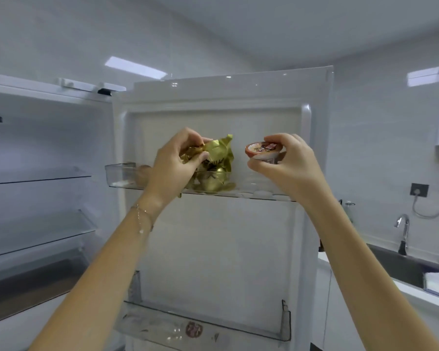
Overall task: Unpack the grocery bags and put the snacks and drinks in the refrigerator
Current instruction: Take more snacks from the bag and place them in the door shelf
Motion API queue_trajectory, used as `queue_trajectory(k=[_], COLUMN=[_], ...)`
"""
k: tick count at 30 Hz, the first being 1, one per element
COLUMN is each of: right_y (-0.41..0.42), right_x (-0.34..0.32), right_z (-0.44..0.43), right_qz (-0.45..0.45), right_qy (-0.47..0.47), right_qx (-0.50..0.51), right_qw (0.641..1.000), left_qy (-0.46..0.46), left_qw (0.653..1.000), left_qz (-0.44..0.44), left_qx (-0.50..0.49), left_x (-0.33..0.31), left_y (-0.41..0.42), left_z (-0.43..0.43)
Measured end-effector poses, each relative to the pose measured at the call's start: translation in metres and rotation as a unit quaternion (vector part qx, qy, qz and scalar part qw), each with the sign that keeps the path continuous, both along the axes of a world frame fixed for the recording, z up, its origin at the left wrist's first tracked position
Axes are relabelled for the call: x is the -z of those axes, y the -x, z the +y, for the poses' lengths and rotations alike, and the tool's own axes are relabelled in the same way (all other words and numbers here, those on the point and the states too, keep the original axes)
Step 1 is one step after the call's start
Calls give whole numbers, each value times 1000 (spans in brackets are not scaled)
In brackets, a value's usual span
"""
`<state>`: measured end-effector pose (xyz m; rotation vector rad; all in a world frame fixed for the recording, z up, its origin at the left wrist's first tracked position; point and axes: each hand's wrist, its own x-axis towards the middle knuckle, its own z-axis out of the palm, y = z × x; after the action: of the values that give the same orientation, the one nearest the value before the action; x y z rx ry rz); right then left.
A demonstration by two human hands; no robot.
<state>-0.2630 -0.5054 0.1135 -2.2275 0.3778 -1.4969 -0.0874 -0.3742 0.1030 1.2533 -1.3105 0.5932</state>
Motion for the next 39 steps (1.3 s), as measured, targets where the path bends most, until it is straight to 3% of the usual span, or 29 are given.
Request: queue_trajectory(k=[8,15,25,29,39], right_y=[-5,-6,4,5,-2], right_x=[-3,-4,-33,-37,-34], right_z=[-2,-7,-23,-29,-26], right_qz=[56,100,268,272,233], right_qy=[-39,-50,-112,-113,-130], right_qx=[41,76,24,51,35], right_qw=[997,991,957,954,963], left_qy=[-30,-43,-74,-81,-20], left_qw=[1000,996,995,994,993], left_qz=[-9,-71,-63,-69,-49], left_qx=[-2,-13,12,28,-103], left_x=[-3,4,-8,-7,-6], left_y=[-29,-33,-20,-16,-20], left_z=[4,1,-7,-19,-33])
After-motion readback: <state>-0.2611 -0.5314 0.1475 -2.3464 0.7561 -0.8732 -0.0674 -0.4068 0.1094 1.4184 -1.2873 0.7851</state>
